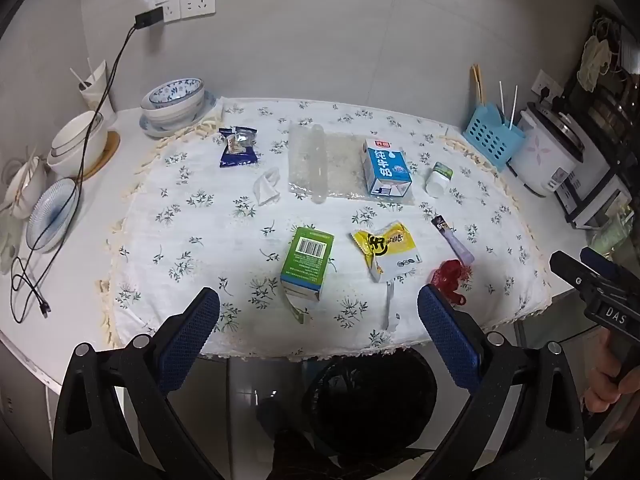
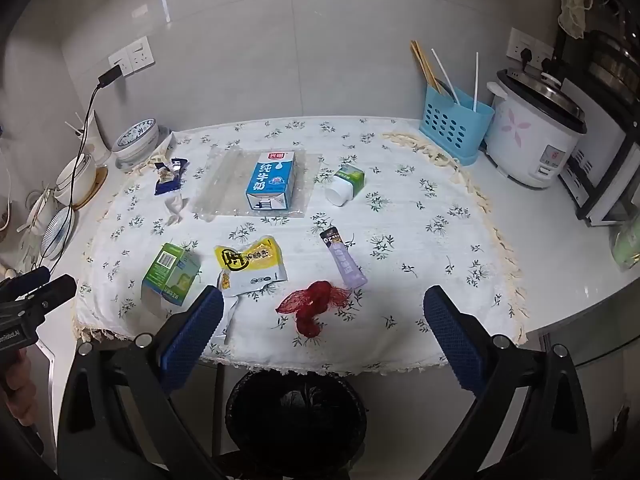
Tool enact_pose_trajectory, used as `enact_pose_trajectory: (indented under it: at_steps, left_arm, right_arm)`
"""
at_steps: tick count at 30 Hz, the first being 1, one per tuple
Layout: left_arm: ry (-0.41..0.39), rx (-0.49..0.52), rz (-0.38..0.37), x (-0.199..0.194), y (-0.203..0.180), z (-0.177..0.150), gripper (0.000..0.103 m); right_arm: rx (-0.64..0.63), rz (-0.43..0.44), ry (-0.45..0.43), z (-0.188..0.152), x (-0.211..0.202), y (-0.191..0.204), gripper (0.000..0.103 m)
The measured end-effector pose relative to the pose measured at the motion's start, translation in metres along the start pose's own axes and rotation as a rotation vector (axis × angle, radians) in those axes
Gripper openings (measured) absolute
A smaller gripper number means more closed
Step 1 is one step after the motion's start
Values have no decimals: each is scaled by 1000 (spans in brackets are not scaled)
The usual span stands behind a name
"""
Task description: Collect trash
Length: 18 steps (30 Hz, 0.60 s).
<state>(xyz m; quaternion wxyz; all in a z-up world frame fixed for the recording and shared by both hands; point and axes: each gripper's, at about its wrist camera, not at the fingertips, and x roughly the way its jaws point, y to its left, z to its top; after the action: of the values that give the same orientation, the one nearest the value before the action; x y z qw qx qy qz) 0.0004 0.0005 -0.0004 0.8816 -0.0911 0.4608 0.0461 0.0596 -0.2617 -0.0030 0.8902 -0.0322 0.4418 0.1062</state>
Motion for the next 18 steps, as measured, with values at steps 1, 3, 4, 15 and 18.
enact_pose_trajectory:
  at_steps: [1,3,4,15,18]
  left_arm:
    - [2,-3,-2,0,0,0,97]
    - [5,-7,-3,3,0,-2,97]
    - [6,-9,-2,4,0,-2,97]
    - [5,9,0,9,-3,4,97]
    - [6,8,-3,10,-2,5,97]
  right_arm:
    - [1,0,0,0,0,0,96]
    - [3,0,0,0,-1,0,96]
    - [3,2,0,1,-2,-1,96]
    - [-2,3,12,-1,8,-6,96]
    - [-4,-3,21,5,9,-2,96]
